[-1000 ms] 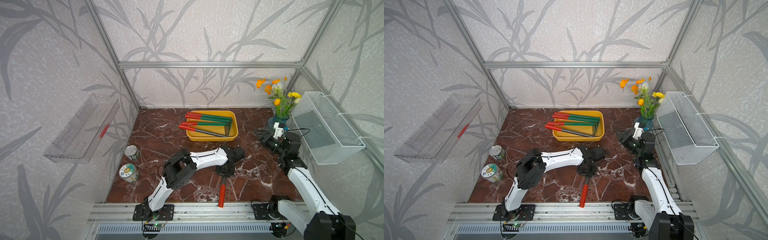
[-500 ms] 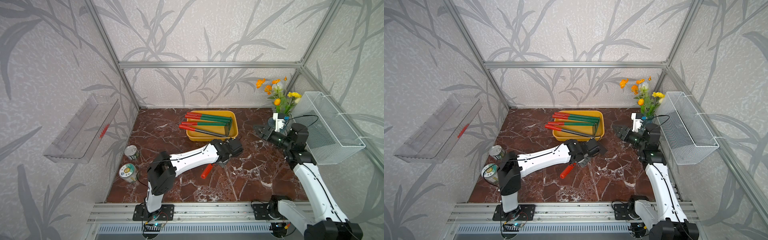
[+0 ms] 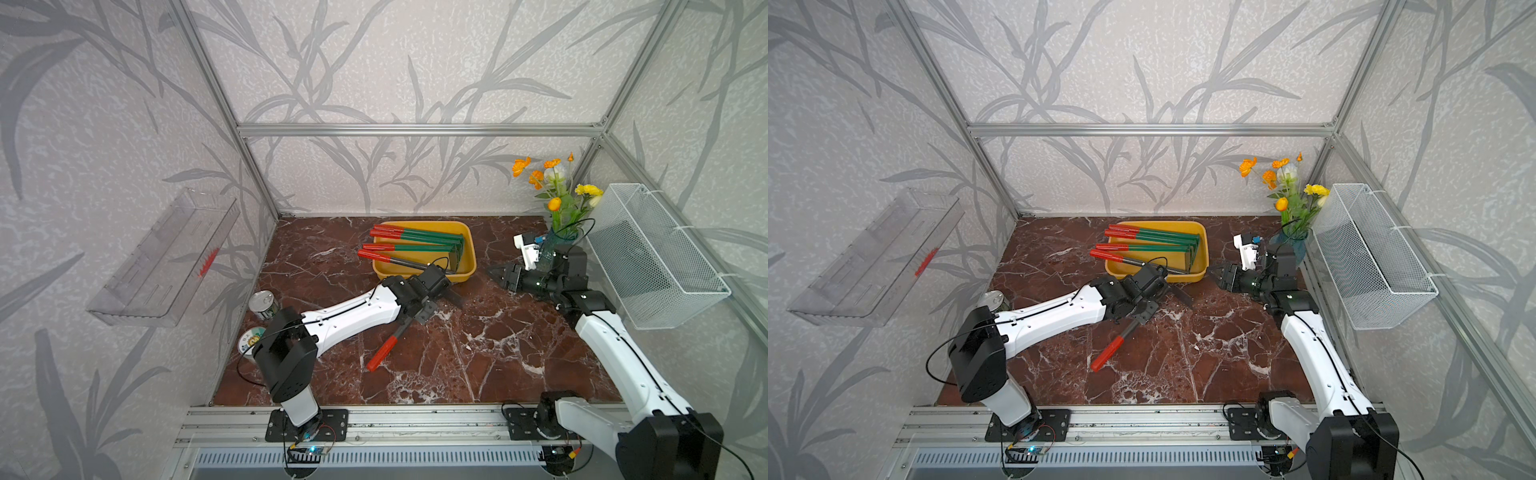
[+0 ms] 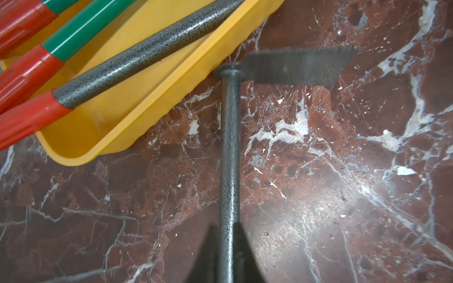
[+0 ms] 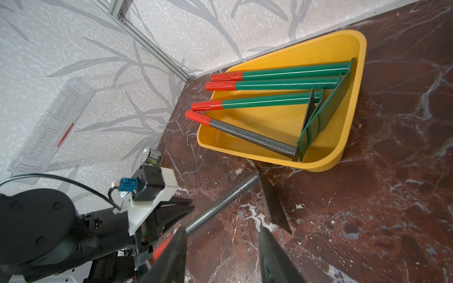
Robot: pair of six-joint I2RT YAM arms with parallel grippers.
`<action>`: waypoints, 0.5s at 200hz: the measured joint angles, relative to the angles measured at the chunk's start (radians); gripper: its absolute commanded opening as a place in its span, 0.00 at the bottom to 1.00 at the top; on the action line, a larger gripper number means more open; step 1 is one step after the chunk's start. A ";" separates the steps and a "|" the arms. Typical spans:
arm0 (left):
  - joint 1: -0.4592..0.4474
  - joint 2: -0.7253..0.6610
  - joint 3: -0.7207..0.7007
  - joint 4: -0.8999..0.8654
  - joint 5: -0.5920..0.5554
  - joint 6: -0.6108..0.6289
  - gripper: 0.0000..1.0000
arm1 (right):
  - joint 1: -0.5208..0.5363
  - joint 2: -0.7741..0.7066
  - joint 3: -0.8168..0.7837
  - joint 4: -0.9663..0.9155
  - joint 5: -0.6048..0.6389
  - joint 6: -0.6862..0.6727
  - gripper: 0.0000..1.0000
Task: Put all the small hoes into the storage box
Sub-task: Pick up the hoe from the center of the board.
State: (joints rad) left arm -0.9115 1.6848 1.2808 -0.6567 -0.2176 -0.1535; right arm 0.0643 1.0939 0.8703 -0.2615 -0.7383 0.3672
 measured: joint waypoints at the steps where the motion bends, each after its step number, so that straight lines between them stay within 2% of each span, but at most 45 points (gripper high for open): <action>1: 0.000 0.000 -0.003 0.002 0.002 -0.001 0.00 | 0.000 0.000 0.000 0.000 0.000 0.000 0.47; 34: 0.000 0.004 -0.108 0.036 0.025 -0.042 0.00 | 0.021 0.009 -0.014 0.003 0.021 -0.003 0.47; 58: -0.003 -0.002 -0.159 0.050 -0.008 -0.087 0.00 | 0.031 0.016 -0.016 0.002 0.026 -0.017 0.47; 100: 0.023 -0.082 -0.261 0.091 -0.016 -0.166 0.38 | 0.045 0.041 -0.016 0.004 0.031 -0.029 0.47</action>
State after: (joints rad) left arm -0.8883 1.6032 1.0199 -0.5655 -0.2337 -0.3191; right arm 0.1093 1.1351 0.8543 -0.2573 -0.7078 0.3386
